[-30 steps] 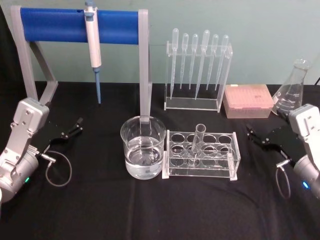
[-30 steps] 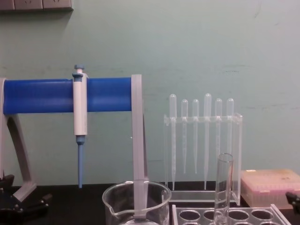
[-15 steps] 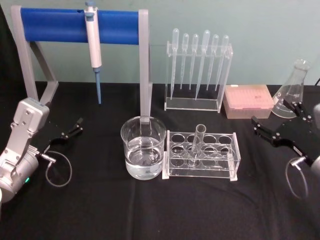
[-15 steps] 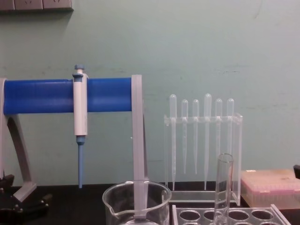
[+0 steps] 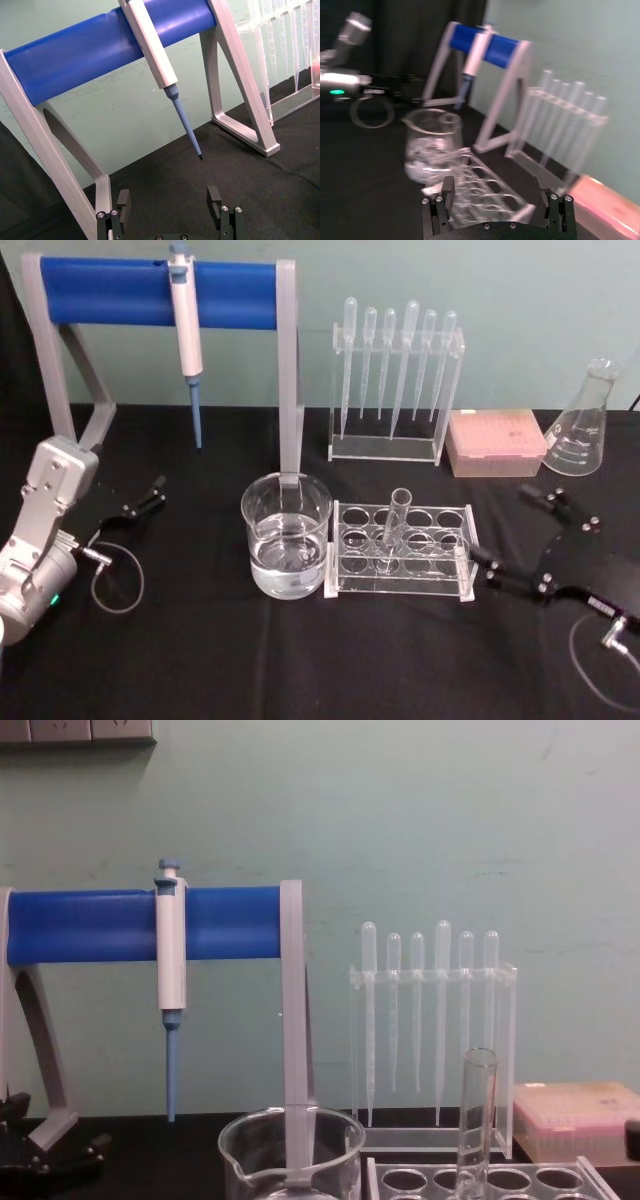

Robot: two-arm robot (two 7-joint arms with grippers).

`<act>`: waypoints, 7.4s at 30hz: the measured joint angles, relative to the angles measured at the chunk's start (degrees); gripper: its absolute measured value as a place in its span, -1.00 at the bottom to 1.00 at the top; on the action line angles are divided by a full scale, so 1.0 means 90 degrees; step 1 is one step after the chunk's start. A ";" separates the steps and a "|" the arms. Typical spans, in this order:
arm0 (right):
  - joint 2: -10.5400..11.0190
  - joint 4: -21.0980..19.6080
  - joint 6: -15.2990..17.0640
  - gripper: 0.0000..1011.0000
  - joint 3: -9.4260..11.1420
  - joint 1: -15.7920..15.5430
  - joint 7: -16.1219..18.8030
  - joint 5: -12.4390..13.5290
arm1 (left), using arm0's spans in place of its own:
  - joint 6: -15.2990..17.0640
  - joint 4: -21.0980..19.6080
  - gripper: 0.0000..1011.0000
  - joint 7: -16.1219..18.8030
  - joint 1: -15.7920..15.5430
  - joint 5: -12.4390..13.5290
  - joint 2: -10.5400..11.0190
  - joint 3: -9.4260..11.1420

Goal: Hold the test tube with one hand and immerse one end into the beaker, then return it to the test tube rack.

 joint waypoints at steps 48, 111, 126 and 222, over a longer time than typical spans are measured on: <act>-0.1640 0.1312 0.1045 0.98 -0.1143 0.2079 0.1531 -0.0846 | 0.0000 0.0000 0.98 0.0000 0.0000 0.0000 0.0000 0.0000; -0.1248 0.0539 0.2197 -0.55 -0.0791 0.2562 0.1843 0.0041 | 0.0000 0.0000 0.98 0.0000 0.0000 0.0000 0.0000 0.0000; -0.0805 -0.0121 0.2797 -0.55 -0.0566 0.2789 0.1859 0.0725 | 0.0000 0.0000 0.98 0.0000 0.0000 0.0000 0.0000 0.0000; -0.0599 -0.0363 0.2861 -0.55 -0.0554 0.2899 0.1722 0.0901 | 0.0000 0.0000 0.98 0.0000 0.0000 0.0000 0.0000 0.0000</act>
